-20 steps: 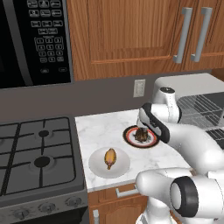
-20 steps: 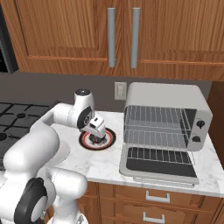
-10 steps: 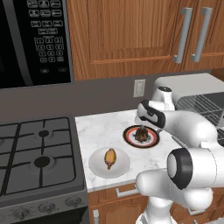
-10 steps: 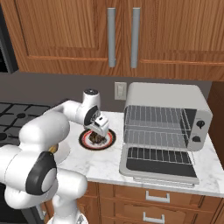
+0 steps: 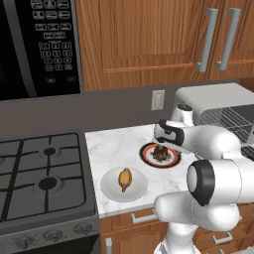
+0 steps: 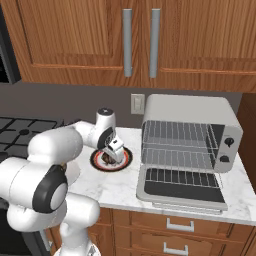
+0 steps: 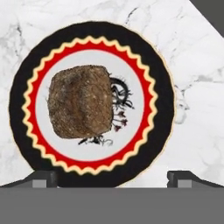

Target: Open the toaster oven door. Place the bread on the bottom rack in the toaster oven and place the chicken drumstick on the top rack.

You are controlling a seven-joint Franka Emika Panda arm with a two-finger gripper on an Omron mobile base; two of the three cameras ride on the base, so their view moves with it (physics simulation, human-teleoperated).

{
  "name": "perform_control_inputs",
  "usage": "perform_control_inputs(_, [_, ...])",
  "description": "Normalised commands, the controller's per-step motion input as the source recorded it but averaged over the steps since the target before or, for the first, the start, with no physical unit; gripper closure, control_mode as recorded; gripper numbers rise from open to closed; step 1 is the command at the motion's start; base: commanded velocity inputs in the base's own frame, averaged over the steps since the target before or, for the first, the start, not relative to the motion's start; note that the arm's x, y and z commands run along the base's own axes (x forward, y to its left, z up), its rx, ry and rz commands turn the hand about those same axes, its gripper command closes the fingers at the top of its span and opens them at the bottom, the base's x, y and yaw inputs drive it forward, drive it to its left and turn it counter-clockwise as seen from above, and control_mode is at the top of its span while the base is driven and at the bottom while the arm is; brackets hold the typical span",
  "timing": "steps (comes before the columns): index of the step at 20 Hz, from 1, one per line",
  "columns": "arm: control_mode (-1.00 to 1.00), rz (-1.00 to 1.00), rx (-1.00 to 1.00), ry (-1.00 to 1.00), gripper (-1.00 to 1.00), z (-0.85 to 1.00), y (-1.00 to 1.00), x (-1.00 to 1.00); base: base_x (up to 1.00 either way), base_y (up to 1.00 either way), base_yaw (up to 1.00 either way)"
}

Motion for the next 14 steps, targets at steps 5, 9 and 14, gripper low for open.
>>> perform_control_inputs(5, [-1.0,-0.01,0.0,-0.01,-1.0,-0.11,0.0,0.28,0.0,0.0,0.0])
perform_control_inputs(9, [-1.0,0.0,0.0,0.0,-1.0,-0.07,0.0,0.34,0.0,0.0,0.0])
perform_control_inputs(14, [-1.0,0.0,0.0,0.0,-1.0,-0.11,0.0,0.23,0.0,0.0,0.0])
